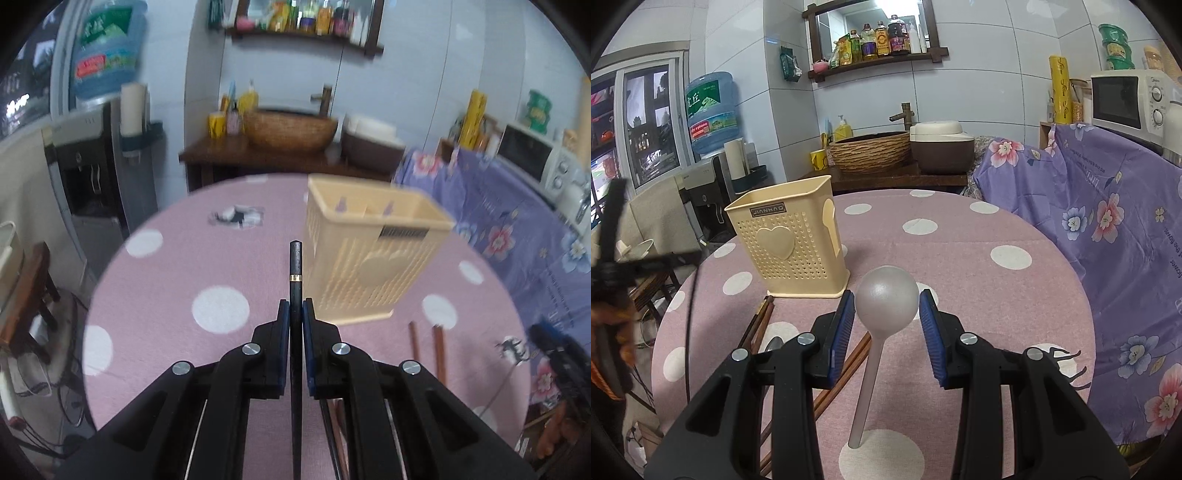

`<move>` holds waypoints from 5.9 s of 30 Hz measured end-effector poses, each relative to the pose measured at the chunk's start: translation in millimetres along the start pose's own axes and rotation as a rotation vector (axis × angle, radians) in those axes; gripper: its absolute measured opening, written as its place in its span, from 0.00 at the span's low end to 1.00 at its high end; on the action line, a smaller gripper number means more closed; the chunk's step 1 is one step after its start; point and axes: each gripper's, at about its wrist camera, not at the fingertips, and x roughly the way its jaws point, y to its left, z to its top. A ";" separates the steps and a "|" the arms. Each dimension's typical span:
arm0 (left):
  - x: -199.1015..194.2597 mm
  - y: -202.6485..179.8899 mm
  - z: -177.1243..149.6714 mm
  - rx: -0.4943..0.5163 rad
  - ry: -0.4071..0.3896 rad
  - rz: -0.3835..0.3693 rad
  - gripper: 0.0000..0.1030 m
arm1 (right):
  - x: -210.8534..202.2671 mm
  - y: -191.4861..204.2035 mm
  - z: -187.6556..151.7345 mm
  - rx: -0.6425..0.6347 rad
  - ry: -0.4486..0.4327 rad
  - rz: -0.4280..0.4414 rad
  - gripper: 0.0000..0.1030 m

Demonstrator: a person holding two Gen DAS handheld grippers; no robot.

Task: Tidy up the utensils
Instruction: 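Carry the clear spoon into the beige holder with the right gripper while the left carries the chopstick there, then open both grippers to drop the spoon and chopstick into the holder, then grasp the second black chopstick with the left gripper while the right gripper grasps a brown wooden chopstick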

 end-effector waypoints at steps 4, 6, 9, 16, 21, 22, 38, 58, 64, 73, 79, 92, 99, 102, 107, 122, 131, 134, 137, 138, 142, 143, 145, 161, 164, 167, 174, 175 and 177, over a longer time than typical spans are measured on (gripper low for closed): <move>-33.7 -0.9 9.7 -0.001 -0.094 0.002 0.08 | -0.6 0.7 1.0 0.003 -0.005 0.007 0.36; -41.9 0.3 12.6 -0.012 -0.122 -0.001 0.08 | -1.3 2.6 1.3 -0.003 -0.009 0.008 0.36; -45.5 2.6 13.9 -0.017 -0.143 0.004 0.08 | -2.2 5.1 2.8 -0.012 -0.018 0.009 0.36; -40.9 7.9 15.8 -0.039 -0.149 -0.005 0.08 | -2.7 6.2 6.1 -0.030 -0.032 0.007 0.36; -45.1 11.0 18.0 -0.037 -0.160 -0.005 0.08 | -2.0 7.3 9.8 -0.038 -0.034 0.017 0.36; -46.8 11.4 19.5 -0.034 -0.166 -0.006 0.08 | -1.7 7.9 11.2 -0.038 -0.034 0.024 0.36; -92.8 -16.2 163.5 0.003 -0.392 -0.073 0.08 | 11.5 78.4 183.6 -0.152 -0.324 0.118 0.36; 38.2 -30.7 79.4 -0.031 -0.182 -0.069 0.08 | 116.4 106.7 106.7 -0.219 -0.175 0.024 0.36; 38.7 -28.5 72.2 -0.022 -0.181 -0.043 0.08 | 121.9 108.9 92.2 -0.233 -0.162 0.018 0.36; 26.6 -30.5 65.7 -0.002 -0.195 -0.050 0.33 | 106.2 103.5 89.9 -0.204 -0.175 0.040 0.52; 6.2 -21.6 43.5 -0.021 -0.175 -0.075 0.62 | 74.3 90.3 78.3 -0.172 -0.160 0.047 0.61; 11.0 19.1 -51.5 -0.093 0.035 -0.002 0.57 | 39.0 47.3 -5.7 -0.134 0.046 -0.042 0.66; 24.6 25.1 -87.8 -0.131 0.140 -0.019 0.43 | 49.6 37.9 -37.5 -0.091 0.158 -0.067 0.66; 30.8 21.8 -96.1 -0.116 0.169 -0.025 0.36 | 52.7 37.0 -45.1 -0.086 0.186 -0.081 0.66; 36.4 13.9 -100.2 -0.093 0.203 -0.042 0.33 | 60.8 37.6 -54.6 -0.069 0.245 -0.080 0.66; 47.7 -9.4 -112.2 -0.023 0.243 -0.026 0.32 | 72.4 49.2 -71.8 -0.087 0.340 -0.099 0.64; 45.8 14.7 -102.4 -0.077 0.249 -0.011 0.32 | 58.5 10.1 -62.7 -0.014 0.338 -0.138 0.57; 46.9 -1.6 -98.4 -0.031 0.236 -0.022 0.32 | 62.9 14.7 -61.0 0.004 0.334 -0.107 0.57; 52.9 -16.8 -100.9 0.008 0.253 -0.031 0.32 | 65.4 23.3 -62.2 -0.008 0.334 -0.089 0.57; 54.0 -18.4 -102.5 0.011 0.258 -0.028 0.32 | 65.8 25.0 -62.8 -0.011 0.335 -0.085 0.57; 55.8 -15.7 -106.4 -0.001 0.261 -0.022 0.31 | 65.6 26.2 -64.4 -0.013 0.332 -0.089 0.57; 54.4 -16.3 -107.9 0.002 0.262 -0.020 0.31 | 65.4 26.0 -64.6 -0.013 0.330 -0.091 0.57; 53.6 -19.0 -108.9 0.020 0.255 -0.007 0.31 | 66.7 26.1 -64.5 -0.011 0.330 -0.092 0.57; 56.5 22.5 -76.0 -0.043 0.232 0.059 0.31 | 84.1 14.2 -43.8 0.066 0.343 -0.066 0.51; 63.2 22.1 -72.0 -0.048 0.225 0.074 0.31 | 96.4 15.7 -38.4 0.083 0.363 -0.072 0.44; 67.1 26.8 -72.7 -0.062 0.217 0.111 0.31 | 106.9 17.9 -36.1 0.097 0.383 -0.085 0.40; 78.6 40.2 -73.9 -0.101 0.249 0.132 0.31 | 123.1 26.1 -35.7 0.077 0.409 -0.135 0.32; 80.6 39.9 -73.1 -0.098 0.251 0.134 0.31 | 124.5 26.7 -34.8 0.078 0.409 -0.140 0.31; 88.0 38.1 -70.8 -0.089 0.259 0.134 0.31 | 127.2 27.3 -33.8 0.073 0.407 -0.154 0.24</move>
